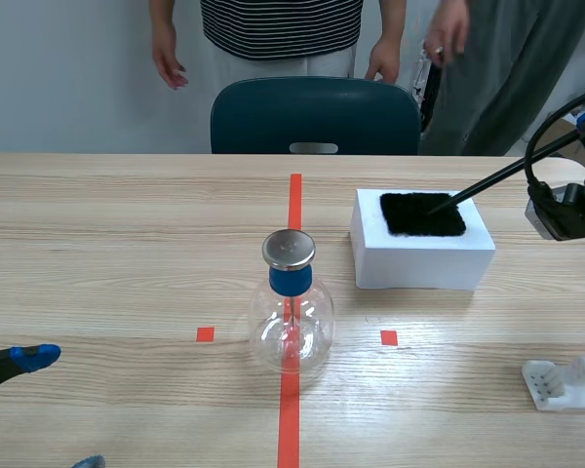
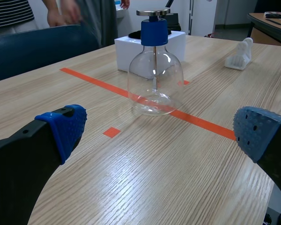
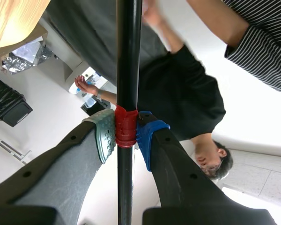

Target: Do the electroscope experiment. rub the rod on the fur

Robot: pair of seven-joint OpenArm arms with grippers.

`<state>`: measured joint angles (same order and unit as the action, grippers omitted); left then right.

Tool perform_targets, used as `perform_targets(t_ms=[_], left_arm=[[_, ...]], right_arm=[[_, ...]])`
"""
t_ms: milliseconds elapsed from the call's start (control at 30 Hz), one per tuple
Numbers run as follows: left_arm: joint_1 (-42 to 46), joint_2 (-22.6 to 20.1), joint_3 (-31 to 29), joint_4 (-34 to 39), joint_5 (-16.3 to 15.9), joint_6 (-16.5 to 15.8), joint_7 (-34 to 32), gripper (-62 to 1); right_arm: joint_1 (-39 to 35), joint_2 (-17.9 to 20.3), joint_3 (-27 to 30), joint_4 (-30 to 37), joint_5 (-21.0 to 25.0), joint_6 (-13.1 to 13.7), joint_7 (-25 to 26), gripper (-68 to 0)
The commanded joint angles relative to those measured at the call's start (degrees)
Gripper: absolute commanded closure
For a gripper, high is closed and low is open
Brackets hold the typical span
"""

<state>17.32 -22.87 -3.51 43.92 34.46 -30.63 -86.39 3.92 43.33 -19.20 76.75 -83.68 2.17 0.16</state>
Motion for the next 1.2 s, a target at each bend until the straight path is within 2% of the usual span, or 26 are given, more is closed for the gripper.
perform_targets(t_ms=[0,133,233,300,400,467,567,633,733,800,833,900,1100,1167], left_arm=[[0.3,-0.2,-0.6,0.9,-0.8,-0.2,-2.6,-62.3],[0.3,-0.2,-0.6,0.9,-0.8,-0.2,-2.6,-62.3],[0.3,-0.2,-0.6,0.9,-0.8,-0.2,-2.6,-62.3],[0.3,-0.2,-0.6,0.9,-0.8,-0.2,-2.6,-62.3],[0.3,-0.2,-0.6,0.9,-0.8,-0.2,-2.6,-62.3],[0.3,-0.2,-0.6,0.9,-0.8,-0.2,-2.6,-62.3],[0.3,-0.2,-0.6,0.9,-0.8,-0.2,-2.6,-62.3],[0.3,-0.2,-0.6,0.9,-0.8,-0.2,-2.6,-62.3],[0.3,-0.2,-0.6,0.9,-0.8,-0.2,-2.6,-62.3],[0.3,-0.2,-0.6,0.9,-0.8,-0.2,-2.6,-62.3],[0.3,-0.2,-0.6,0.9,-0.8,-0.2,-2.6,-62.3],[0.3,-0.2,-0.6,0.9,-0.8,-0.2,-2.6,-62.3],[0.3,-0.2,-0.6,0.9,-0.8,-0.2,-2.6,-62.3],[0.3,-0.2,-0.6,0.9,-0.8,-0.2,-2.6,-62.3]], right_arm=[[0.9,1.1,0.6,0.1,0.0,-0.7,2.1,-0.2],[0.9,1.1,0.6,0.1,0.0,-6.8,6.8,-0.2],[0.9,1.1,0.6,0.1,0.0,-7.5,6.6,-0.2],[0.8,1.1,0.6,0.0,0.0,-6.0,4.1,-0.2],[0.8,1.1,0.6,0.0,0.0,-1.5,0.4,-0.2],[0.8,1.1,0.6,0.0,0.0,0.8,0.0,-0.2],[0.8,1.1,0.6,0.0,0.0,0.8,1.0,-0.2],[0.9,1.1,0.6,0.1,0.0,-1.6,3.3,-0.2],[0.8,0.8,0.6,0.1,0.0,-6.9,5.9,-0.2],[0.8,0.8,0.6,0.1,0.0,-8.5,6.5,-0.2],[0.8,0.8,0.6,0.1,0.0,-8.5,6.2,-0.2],[0.8,0.8,0.6,0.0,0.0,-7.8,4.6,-0.2],[0.7,0.8,0.6,0.0,0.0,2.3,-0.7,-0.2],[0.7,0.8,0.6,0.0,0.0,2.6,-1.4,-0.2]])
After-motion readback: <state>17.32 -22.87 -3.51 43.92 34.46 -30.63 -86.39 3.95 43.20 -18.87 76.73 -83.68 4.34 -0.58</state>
